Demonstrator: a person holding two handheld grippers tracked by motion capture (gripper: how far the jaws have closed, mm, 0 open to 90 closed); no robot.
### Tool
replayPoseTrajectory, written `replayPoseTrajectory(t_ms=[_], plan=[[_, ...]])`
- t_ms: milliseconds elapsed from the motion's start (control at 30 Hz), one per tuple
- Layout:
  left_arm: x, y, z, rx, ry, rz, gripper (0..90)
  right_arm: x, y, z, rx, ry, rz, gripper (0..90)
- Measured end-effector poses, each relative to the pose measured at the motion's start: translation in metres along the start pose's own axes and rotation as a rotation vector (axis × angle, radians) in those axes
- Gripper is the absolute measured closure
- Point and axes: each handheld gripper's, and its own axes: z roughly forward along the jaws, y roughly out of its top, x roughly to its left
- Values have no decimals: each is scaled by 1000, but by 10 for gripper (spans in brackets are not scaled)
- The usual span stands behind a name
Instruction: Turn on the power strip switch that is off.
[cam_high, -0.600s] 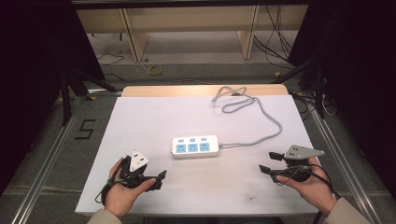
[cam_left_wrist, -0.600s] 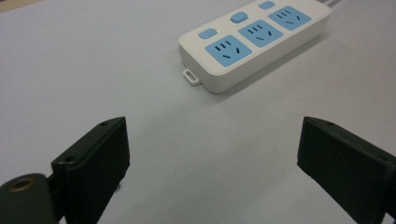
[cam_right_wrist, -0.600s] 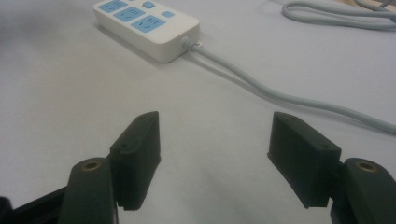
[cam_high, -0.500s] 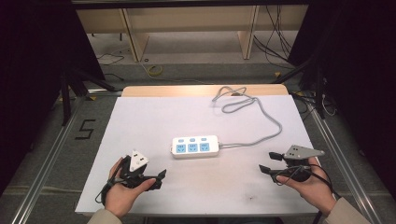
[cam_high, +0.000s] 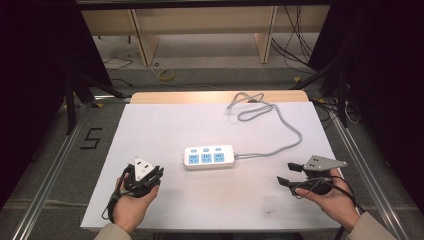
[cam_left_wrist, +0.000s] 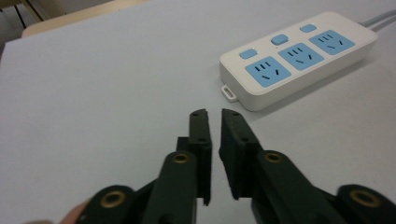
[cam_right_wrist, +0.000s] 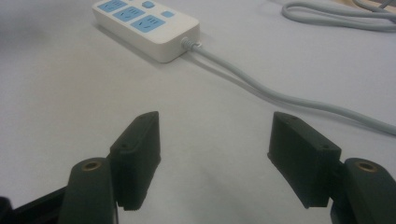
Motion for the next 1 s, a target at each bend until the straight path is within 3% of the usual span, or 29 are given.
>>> replayPoseTrajectory(t_ms=[33, 500, 1000], plan=[[1, 1, -1, 1, -2, 1, 893, 0, 0, 0, 0, 0, 0, 344], [-5, 12, 11, 18, -40, -30, 895, 1, 0, 2, 6, 0, 0, 344], [-8, 25, 27, 36, -57, -16, 896, 3, 0, 4, 11, 4, -2, 343]])
